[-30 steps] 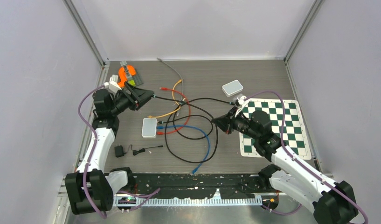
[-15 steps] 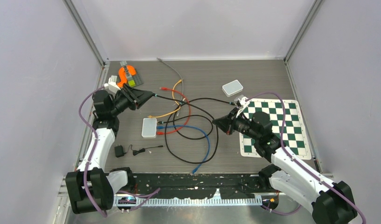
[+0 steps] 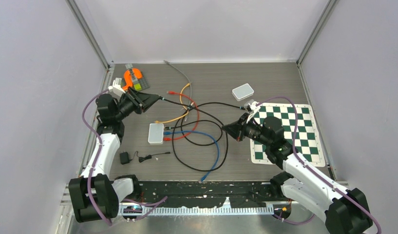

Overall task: Insert the plug into the switch port
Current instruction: Pick up the connector from the center of the board.

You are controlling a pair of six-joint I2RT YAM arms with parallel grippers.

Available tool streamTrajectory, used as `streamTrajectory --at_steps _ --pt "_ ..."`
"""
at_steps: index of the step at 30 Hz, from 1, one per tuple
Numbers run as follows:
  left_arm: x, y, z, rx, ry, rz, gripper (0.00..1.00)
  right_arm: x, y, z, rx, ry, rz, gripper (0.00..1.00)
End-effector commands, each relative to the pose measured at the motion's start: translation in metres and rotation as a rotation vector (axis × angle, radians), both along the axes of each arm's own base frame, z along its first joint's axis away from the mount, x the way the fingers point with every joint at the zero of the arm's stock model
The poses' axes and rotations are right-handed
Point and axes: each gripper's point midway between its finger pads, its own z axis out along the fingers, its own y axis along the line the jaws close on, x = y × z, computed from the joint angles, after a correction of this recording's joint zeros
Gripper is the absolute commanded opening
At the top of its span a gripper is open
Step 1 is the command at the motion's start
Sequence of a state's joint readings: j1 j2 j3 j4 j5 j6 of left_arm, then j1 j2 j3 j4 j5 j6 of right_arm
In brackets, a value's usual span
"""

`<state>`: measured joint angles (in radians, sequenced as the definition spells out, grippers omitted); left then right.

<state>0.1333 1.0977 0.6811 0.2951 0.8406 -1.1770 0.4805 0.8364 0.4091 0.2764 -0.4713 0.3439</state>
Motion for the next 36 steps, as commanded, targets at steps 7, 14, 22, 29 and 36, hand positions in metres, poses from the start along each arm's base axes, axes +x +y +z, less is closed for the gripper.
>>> streamTrajectory --at_steps 7,14,22,29,36 --pt "0.003 0.006 -0.005 0.078 -0.019 0.023 0.60 -0.001 0.003 0.031 0.065 -0.084 0.019 0.05" --pt "0.000 0.006 -0.007 0.068 -0.007 0.023 0.56 -0.001 0.003 0.029 0.067 -0.076 0.021 0.05" --pt "-0.001 0.007 -0.005 0.048 -0.012 0.018 0.46 -0.002 0.004 0.021 0.064 -0.049 0.030 0.05" --pt "-0.002 0.006 -0.005 0.038 -0.015 0.016 0.27 -0.003 0.004 0.016 0.058 -0.043 0.032 0.05" --pt "-0.003 0.013 -0.017 0.058 0.057 0.074 0.00 0.014 -0.004 0.016 -0.002 -0.043 -0.046 0.21"
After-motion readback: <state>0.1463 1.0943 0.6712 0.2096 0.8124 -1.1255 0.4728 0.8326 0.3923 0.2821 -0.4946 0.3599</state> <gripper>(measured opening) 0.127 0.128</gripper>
